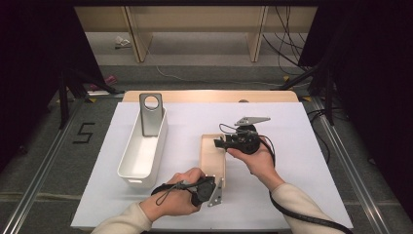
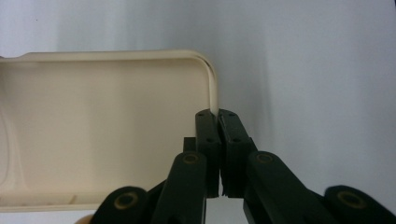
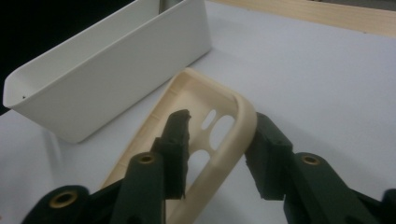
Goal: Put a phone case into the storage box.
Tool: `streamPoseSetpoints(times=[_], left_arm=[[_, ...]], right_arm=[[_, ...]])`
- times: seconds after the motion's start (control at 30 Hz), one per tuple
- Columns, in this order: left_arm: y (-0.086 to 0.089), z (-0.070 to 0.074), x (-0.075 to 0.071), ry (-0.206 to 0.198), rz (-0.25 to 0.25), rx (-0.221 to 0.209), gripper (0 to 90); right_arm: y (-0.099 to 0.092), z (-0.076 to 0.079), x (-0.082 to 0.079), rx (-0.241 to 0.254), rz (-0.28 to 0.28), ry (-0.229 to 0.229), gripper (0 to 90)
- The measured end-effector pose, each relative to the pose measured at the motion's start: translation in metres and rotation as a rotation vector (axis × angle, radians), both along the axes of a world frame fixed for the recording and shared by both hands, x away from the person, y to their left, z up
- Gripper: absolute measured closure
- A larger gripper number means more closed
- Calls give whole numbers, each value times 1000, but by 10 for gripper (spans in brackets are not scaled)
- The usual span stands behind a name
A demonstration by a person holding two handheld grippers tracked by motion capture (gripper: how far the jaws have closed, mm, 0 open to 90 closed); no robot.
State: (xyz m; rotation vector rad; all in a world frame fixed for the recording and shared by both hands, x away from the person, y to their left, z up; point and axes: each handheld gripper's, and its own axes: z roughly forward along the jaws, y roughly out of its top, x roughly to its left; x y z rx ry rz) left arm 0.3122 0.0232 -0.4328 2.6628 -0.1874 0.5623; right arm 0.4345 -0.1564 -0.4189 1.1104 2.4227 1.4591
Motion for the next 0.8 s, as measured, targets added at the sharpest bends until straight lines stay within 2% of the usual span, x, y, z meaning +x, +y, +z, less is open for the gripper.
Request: streamPoseSetpoints(times=[0.13,0.27,0.43,0.63,0.8], left_arm=[[0,0,0,1,-4,8,877],[-1,-4,1,9,-1,-31,875],[0,-6,4,5,2,-42,874],[1,-9,6,13,8,-51,874],[2,-10,9,16,17,-63,871]], right_arm=[[-2,3,-1,17,-1,8,678],[-2,5,-2,37,-8,26,710],[-5,10,-4,84,-15,49,761],[-5,14,-6,121,-13,74,796],[-4,17,-9,138,-10,76,805]])
